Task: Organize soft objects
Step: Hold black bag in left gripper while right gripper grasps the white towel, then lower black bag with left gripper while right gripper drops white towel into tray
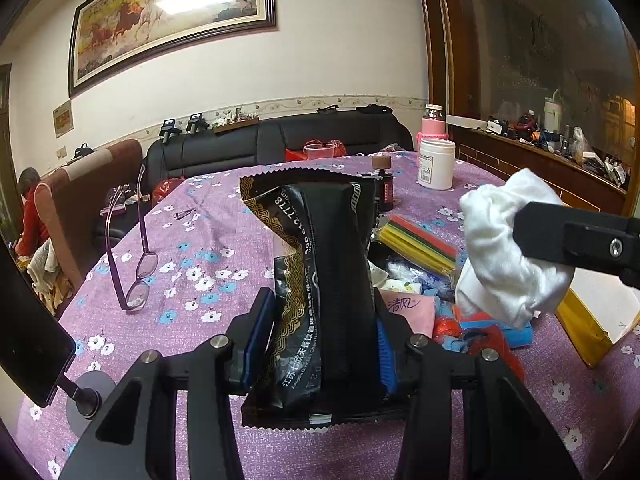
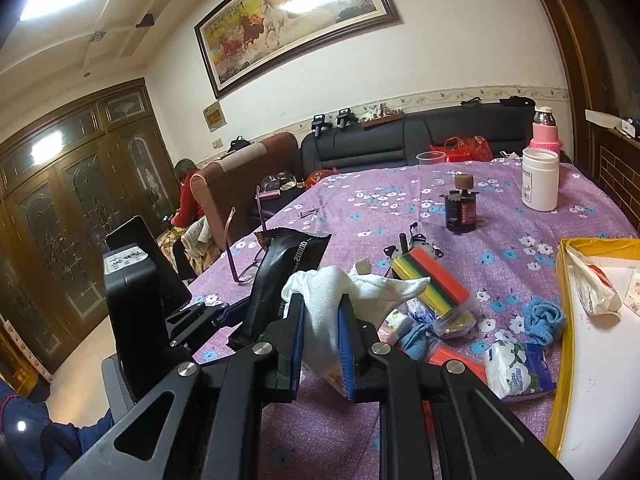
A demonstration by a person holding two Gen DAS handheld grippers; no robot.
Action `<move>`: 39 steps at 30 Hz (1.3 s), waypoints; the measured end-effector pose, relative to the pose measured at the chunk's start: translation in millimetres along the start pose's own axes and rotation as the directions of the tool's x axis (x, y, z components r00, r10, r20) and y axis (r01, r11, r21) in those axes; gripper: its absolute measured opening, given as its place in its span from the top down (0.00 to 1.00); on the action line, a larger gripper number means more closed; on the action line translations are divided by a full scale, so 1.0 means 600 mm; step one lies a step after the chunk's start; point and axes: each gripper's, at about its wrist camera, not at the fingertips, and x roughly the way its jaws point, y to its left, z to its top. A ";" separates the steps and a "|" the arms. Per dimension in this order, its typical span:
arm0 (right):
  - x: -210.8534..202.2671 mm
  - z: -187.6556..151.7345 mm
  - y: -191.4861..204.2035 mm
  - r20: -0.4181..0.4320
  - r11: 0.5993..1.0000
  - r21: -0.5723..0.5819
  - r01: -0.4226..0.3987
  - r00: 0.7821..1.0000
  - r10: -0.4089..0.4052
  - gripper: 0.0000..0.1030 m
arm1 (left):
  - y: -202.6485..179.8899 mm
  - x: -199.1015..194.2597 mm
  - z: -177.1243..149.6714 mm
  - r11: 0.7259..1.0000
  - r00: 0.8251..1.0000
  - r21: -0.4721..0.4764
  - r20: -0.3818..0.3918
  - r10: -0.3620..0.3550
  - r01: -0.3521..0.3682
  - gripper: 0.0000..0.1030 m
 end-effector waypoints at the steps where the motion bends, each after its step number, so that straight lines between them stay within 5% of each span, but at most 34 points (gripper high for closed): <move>1: -0.001 0.000 0.000 0.002 1.000 0.000 0.000 1.000 0.000 0.83 | 0.000 -0.001 0.000 1.000 1.000 0.001 0.002 0.001 -0.001 0.57; 39: -0.039 -0.001 -0.018 0.033 0.998 0.044 0.049 0.998 -0.050 0.83 | -0.019 -0.020 -0.001 0.999 0.998 0.045 0.056 0.021 -0.024 0.56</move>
